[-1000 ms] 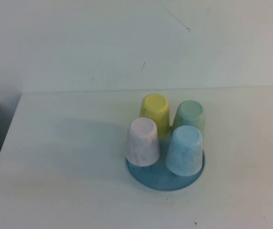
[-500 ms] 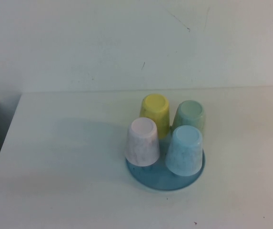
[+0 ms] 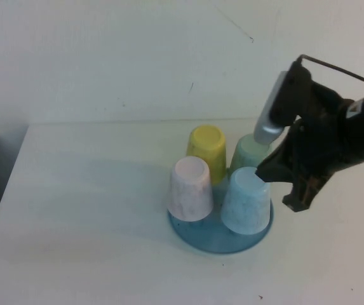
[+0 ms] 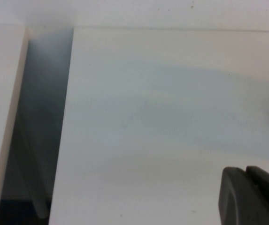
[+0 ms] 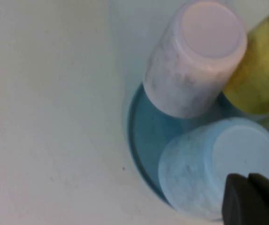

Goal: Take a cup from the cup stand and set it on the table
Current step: Pick up the cup from the rack

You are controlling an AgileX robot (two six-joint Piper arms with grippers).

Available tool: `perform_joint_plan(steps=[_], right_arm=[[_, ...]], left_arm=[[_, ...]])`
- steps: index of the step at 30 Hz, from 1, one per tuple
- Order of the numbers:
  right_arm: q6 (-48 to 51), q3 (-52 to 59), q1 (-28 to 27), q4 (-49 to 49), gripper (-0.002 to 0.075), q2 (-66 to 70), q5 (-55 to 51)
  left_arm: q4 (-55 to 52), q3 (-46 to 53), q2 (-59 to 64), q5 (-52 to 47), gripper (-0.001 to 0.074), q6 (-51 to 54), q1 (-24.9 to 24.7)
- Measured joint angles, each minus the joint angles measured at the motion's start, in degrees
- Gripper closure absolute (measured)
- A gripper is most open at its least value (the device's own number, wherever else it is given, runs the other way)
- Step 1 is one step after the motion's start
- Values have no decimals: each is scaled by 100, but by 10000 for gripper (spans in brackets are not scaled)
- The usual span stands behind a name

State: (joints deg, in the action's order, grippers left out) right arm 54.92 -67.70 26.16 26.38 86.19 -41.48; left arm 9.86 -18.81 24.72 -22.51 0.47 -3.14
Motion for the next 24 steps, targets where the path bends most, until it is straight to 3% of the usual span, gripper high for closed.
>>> perform_joint_plan(steps=[3, 8, 11, 15, 24], right_arm=[[-35, -343, 105, 181, 638, 324, -116], [-95, -650, 113, 218, 256, 773, -331], [-115, -718, 113, 14, 113, 936, -358], [-154, -744, 113, -230, 64, 1061, -358], [-154, -746, 113, -304, 54, 1324, -211]], left_arm=[[159, 0, 0, -37, 737, -47, 0], [210, 0, 0, -394, 737, -47, 0], [210, 9, 0, -447, 737, -47, 0], [210, 9, 0, -447, 737, -47, 0], [222, 9, 0, -354, 737, -47, 0]])
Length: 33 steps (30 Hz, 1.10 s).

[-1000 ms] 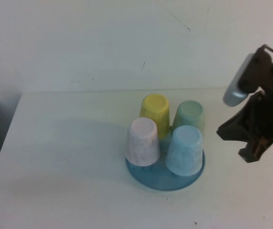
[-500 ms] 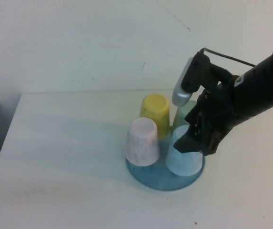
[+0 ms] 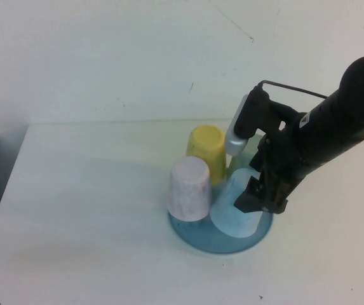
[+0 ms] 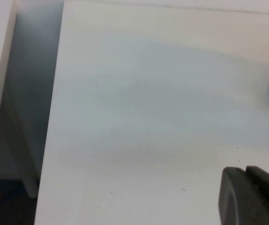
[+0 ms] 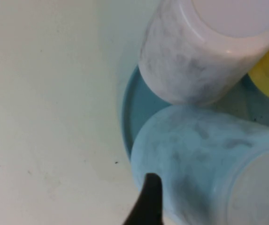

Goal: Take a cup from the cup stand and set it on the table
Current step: Pick up the cup from the rack

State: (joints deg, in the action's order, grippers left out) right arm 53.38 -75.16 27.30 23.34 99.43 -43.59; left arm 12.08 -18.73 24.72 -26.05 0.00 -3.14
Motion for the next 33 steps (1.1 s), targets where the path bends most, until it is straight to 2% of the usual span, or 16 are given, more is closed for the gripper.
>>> perform_joint_plan(steps=[4, 8, 12, 15, 18, 21, 33], right_arm=[[0, -22, 0, 0, 82, 98, 91], [0, -34, 0, 0, 164, 147, 141], [-130, -42, 0, 0, 164, 170, 141], [-458, -46, 0, 0, 144, 179, 177], [-657, -46, 0, 0, 77, 217, 144], [-701, -56, 0, 0, 47, 254, 67], [-831, -379, 0, -28, 34, 254, -440]], left_arm=[[42, 0, 0, 0, 737, 0, 0], [51, 0, 0, 30, 737, 0, 0], [137, 0, 0, 52, 737, 0, 0], [148, 0, 0, 52, 737, 0, 0], [170, 0, 0, 52, 737, 0, 0], [170, 0, 0, 52, 737, 0, 0], [170, 0, 0, 86, 737, 0, 0]])
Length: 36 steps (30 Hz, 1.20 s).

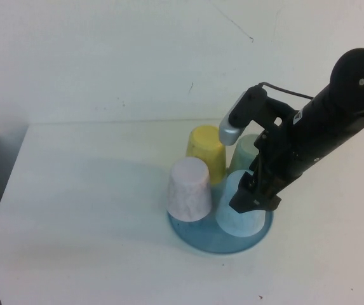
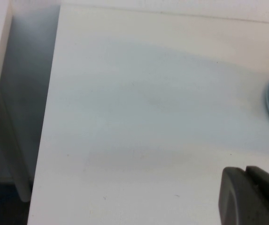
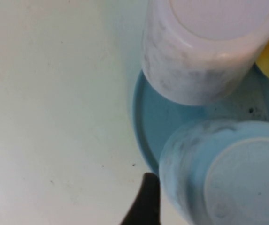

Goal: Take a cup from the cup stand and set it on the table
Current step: Pick up the cup from the rack, then hand over the cup

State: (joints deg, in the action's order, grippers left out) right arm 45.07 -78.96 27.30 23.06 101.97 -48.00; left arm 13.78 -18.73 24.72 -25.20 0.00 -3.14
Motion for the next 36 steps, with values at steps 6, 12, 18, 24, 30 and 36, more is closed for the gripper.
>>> perform_joint_plan(steps=[6, 12, 18, 24, 30, 36], right_arm=[[36, 0, 0, 0, 34, 58, -13], [58, -3, 0, -13, 153, 117, -18], [97, -83, 0, -54, 195, 117, -160], [-248, -760, 0, -290, 195, 117, -914], [-852, -2120, 0, -570, 195, 117, -2048], [-1368, -3590, 0, -406, 195, 117, -2265]], left_arm=[[81, 0, 0, 0, 738, 0, 0], [283, 0, 0, 0, 738, 0, 0], [1052, 0, 0, 9, 738, 0, 0], [2259, 0, 0, 31, 738, 0, 0], [3917, 0, 0, -8, 738, 0, 0], [6481, 0, 0, -197, 724, 1547, 0]])
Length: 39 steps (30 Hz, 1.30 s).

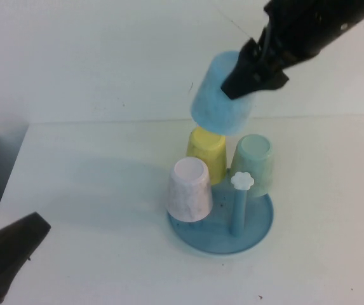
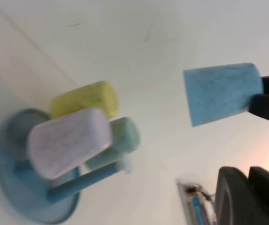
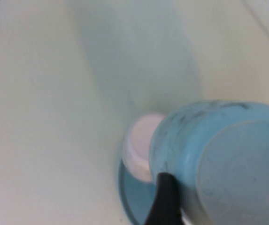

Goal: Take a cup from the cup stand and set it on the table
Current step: Hand over the cup

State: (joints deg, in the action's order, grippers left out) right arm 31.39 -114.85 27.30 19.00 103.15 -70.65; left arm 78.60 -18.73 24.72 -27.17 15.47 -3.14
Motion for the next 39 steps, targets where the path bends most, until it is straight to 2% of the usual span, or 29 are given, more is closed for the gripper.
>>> perform_joint_plan(steps=[2, 4, 8, 9, 11, 13, 20, 29, 39], right_arm=[[-69, -318, 0, 383, 195, -11, 0], [-64, -479, 0, 1001, 195, -34, 0], [141, -507, 14, 2296, 195, 7, 0], [196, -458, 40, 2593, 195, 34, 0], [293, -349, 110, 3040, 195, 140, 0], [326, -264, 207, 3269, 195, 294, 0], [486, -128, 561, 3756, 195, 745, 0], [795, -128, 571, 4557, 195, 786, 0], [946, -128, 749, 4979, 195, 800, 0]], left_arm=[[1062, 0, 0, -43, 672, 879, 0], [1485, -26, 0, -68, 553, 1382, 0], [1763, -248, 0, -23, 261, 1684, 0], [1793, -323, 0, -23, 204, 1711, 0], [1817, -474, 0, -23, 149, 1783, 0], [1822, -630, 0, -23, 138, 1899, 0], [1864, -931, 0, -9, 170, 2009, 0], [1878, -931, 0, 140, 173, 1600, 0], [1887, -931, 0, 290, 181, 1771, 0]])
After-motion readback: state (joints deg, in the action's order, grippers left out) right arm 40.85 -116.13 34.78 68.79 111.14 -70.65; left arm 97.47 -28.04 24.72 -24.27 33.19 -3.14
